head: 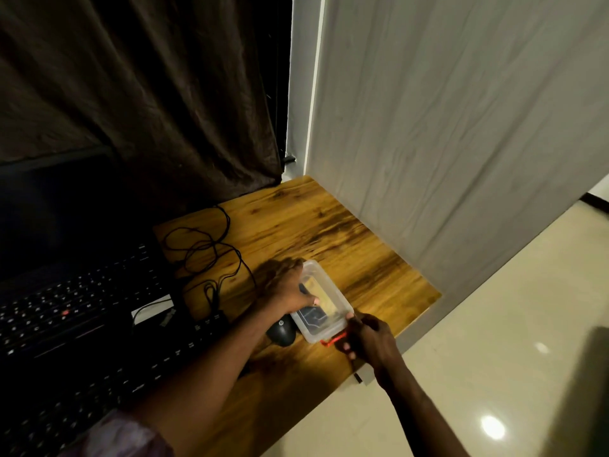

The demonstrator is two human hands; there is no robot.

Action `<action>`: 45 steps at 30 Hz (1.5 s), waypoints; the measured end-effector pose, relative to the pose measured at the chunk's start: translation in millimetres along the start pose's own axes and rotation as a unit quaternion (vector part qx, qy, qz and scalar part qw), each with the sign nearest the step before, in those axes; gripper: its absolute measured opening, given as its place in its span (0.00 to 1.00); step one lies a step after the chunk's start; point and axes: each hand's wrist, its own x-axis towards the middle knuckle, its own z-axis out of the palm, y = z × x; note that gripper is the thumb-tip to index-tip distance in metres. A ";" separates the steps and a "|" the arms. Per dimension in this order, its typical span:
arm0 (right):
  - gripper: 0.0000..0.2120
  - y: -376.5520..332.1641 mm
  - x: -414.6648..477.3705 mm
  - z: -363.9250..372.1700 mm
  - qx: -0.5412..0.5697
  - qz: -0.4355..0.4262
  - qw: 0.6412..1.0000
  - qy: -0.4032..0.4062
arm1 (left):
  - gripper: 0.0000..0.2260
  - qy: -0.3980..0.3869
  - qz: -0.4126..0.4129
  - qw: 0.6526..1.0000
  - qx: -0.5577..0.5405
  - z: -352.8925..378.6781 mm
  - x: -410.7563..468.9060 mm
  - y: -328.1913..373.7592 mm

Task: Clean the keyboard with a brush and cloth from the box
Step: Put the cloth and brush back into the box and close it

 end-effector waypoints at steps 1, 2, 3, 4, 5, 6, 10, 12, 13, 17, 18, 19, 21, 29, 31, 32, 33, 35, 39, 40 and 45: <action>0.09 -0.8 0.2 2.1 0.001 -0.018 1.000 0.012 | 0.45 -0.003 -0.008 1.000 -0.003 -0.5 0.3 1.0; 0.09 -0.6 1.1 3.8 -0.011 -0.044 0.999 0.028 | 0.45 -0.007 -0.013 1.000 -0.013 -0.7 1.2 1.2; 0.10 0.7 1.4 4.6 -0.032 -0.073 0.996 0.041 | 0.45 -0.013 -0.021 0.999 -0.032 -1.0 2.0 1.3; 0.12 3.0 1.3 4.8 -0.054 -0.102 0.992 0.043 | 0.45 -0.019 -0.026 0.998 -0.055 -1.2 3.0 0.8; 0.14 5.0 -0.3 3.8 -0.068 -0.128 0.989 0.033 | 0.44 -0.023 -0.031 0.996 -0.075 -1.1 4.6 -0.1; 0.16 7.8 -1.8 1.8 -0.073 -0.151 0.986 0.008 | 0.44 -0.025 -0.035 0.995 -0.090 -1.1 5.7 -0.2; 0.22 18.0 -4.4 -12.4 -0.056 -0.234 0.967 -0.085 | 0.43 -0.036 -0.054 0.991 -0.121 -4.0 6.5 3.8; 0.22 20.8 -0.6 -16.8 -0.097 -0.264 0.957 -0.071 | 0.41 -0.036 -0.062 0.988 -0.139 -4.4 7.5 3.5; 0.22 21.6 1.6 -18.1 -0.132 -0.281 0.949 -0.054 | 0.41 -0.035 -0.065 0.987 -0.145 -4.7 7.5 3.0; 0.26 25.6 10.6 -25.9 -0.305 -0.357 0.883 0.008 | 0.42 -0.030 -0.065 0.986 -0.151 -4.7 4.8 3.4; 0.27 26.8 11.6 -25.9 -0.344 -0.379 0.859 0.023 | 0.42 -0.027 -0.061 0.987 -0.147 -4.7 4.1 3.5; 0.29 28.0 11.8 -25.1 -0.370 -0.399 0.839 0.024 | 0.42 -0.023 -0.057 0.988 -0.142 -4.7 4.0 3.6; 0.28 32.0 12.7 -21.3 -0.395 -0.429 0.812 -0.008 | 0.43 -0.021 -0.052 0.990 -0.130 -5.2 4.1 4.3; 0.19 31.8 28.1 -22.5 -0.322 -0.384 0.865 -0.033 | 0.40 -0.040 -0.072 0.986 -0.148 -9.9 7.0 0.7; 0.21 26.4 27.6 -21.2 -0.295 -0.364 0.883 -0.031 | 0.39 -0.035 -0.095 0.983 -0.153 -17.2 8.0 -3.7; 0.22 23.9 26.8 -20.4 -0.287 -0.355 0.889 -0.033 | 0.40 -0.034 -0.113 0.980 -0.159 -20.8 8.8 -7.2; 0.23 22.2 26.1 -20.1 -0.282 -0.350 0.892 -0.039 | 0.40 -0.037 -0.128 0.976 -0.173 -23.7 10.0 -11.2; 0.21 22.4 26.5 -21.1 -0.270 -0.348 0.896 -0.055 | 0.38 -0.042 -0.137 0.968 -0.207 -25.5 11.0 -17.1; 0.19 26.6 29.1 -21.3 -0.252 -0.341 0.903 -0.066 | 0.35 -0.042 -0.158 0.945 -0.282 -21.1 12.1 -17.8; 0.19 26.8 29.2 -20.9 -0.250 -0.336 0.906 -0.066 | 0.32 -0.043 -0.163 0.939 -0.300 -19.3 12.8 -17.4; 0.17 28.6 30.7 -21.3 -0.252 -0.319 0.911 -0.067 | 0.19 -0.007 -0.159 0.936 -0.314 -12.9 9.7 -13.8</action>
